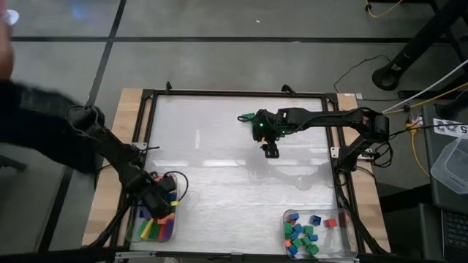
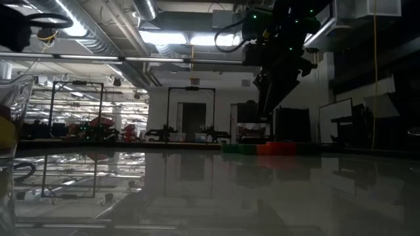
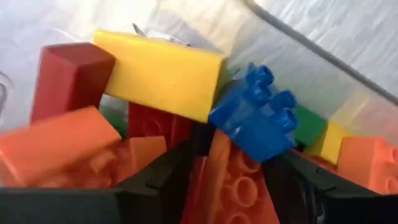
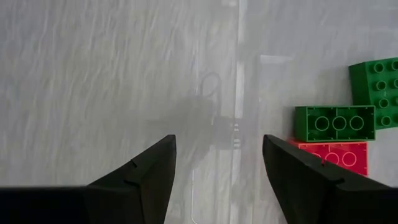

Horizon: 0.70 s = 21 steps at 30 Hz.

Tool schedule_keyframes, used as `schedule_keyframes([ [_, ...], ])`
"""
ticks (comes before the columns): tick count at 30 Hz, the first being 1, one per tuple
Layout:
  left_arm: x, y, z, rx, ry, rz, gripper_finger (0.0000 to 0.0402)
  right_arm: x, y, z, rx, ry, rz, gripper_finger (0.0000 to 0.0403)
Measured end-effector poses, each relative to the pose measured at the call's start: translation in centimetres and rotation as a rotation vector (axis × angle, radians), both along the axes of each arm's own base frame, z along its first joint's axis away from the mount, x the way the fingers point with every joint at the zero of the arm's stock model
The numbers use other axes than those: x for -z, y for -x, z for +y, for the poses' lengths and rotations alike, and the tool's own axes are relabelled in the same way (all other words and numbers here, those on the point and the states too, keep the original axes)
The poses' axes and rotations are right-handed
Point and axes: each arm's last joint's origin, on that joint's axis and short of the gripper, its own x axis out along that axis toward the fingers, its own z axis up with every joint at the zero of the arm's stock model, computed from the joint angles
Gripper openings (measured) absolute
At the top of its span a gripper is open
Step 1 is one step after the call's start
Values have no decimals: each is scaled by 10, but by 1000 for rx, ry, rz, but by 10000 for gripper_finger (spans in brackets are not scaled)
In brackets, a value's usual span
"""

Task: Sort blocks by size
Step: Put the small blue game piece into the right transparent bin

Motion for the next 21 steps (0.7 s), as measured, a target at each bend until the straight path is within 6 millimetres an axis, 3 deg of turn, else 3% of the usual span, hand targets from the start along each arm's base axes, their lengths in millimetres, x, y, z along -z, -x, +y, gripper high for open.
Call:
schedule_keyframes([
  [13, -1, -4, 4, 0, 19, 18, 180, -1, -2, -1, 0, 6, -26, 236],
  [21, -4, -9, 8, -77, 169, 111, 180, -1, -2, -1, 0, 6, -26, 236],
])
